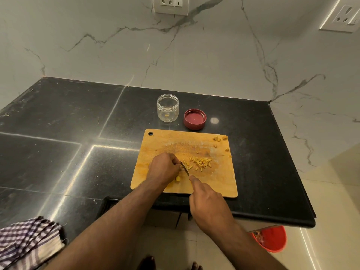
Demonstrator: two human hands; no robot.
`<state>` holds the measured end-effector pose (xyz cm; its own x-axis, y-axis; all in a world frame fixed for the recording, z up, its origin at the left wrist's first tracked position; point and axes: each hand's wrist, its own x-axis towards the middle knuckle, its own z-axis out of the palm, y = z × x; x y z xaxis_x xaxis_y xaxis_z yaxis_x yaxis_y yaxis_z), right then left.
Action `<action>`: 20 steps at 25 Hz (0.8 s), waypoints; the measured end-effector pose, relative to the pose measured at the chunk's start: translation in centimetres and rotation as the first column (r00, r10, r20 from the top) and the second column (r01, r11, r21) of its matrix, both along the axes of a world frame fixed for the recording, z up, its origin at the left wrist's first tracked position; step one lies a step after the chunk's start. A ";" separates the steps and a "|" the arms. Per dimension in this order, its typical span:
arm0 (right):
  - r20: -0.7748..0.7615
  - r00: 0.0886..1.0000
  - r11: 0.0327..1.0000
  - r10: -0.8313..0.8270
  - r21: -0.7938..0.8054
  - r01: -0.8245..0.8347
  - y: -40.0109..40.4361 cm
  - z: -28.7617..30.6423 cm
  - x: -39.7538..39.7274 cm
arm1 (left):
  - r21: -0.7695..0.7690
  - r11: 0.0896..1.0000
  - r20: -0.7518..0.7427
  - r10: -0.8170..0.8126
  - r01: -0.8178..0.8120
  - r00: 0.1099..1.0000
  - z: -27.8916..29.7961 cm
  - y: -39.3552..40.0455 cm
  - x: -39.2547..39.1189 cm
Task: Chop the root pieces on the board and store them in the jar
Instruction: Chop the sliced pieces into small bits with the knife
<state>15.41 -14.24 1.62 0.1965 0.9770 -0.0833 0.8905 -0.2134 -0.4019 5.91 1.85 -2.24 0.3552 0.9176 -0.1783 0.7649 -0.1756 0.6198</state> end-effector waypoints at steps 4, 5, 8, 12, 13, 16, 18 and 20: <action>-0.006 1.000 1.000 0.010 -0.018 -0.010 -0.5 -0.1 0.0 | 0.008 1.000 -0.005 0.005 -0.005 1.000 0.1 0.1 0.1; -0.019 1.000 1.000 0.006 -0.018 -0.006 -1.1 0.0 0.1 | 0.009 1.000 -0.006 0.003 -0.003 1.000 0.1 0.1 0.1; -0.018 1.000 1.000 -0.012 0.001 0.012 -2.7 0.5 0.2 | 0.013 1.000 -0.002 -0.002 0.002 1.000 0.0 0.0 0.0; -0.061 0.997 0.997 -0.048 0.050 0.051 -2.5 1.0 0.3 | 0.013 1.000 -0.013 -0.010 0.010 1.000 0.0 -0.2 -0.2; -0.064 0.997 0.998 -0.050 0.043 0.052 -2.2 1.0 0.3 | 0.019 1.000 -0.012 -0.009 0.009 1.000 0.0 -0.2 -0.2; -0.065 0.997 0.999 -0.038 0.027 0.039 -1.1 0.6 0.1 | 0.028 1.000 -0.016 -0.002 0.002 1.000 0.1 -0.3 -0.2; -0.053 0.998 1.000 -0.022 0.021 0.023 -0.6 0.4 -0.1 | 0.020 1.000 -0.020 0.001 -0.001 1.000 0.2 -0.3 -0.1; -0.041 0.999 1.000 -0.010 0.010 0.011 -0.1 0.1 -0.3 | 0.015 1.000 -0.023 0.001 0.000 1.000 0.4 -0.2 -0.1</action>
<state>15.13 -14.32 1.75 0.2033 0.9757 -0.0817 0.8708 -0.2183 -0.4406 5.83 1.63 -1.84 0.3506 0.9205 -0.1726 0.7790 -0.1843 0.5993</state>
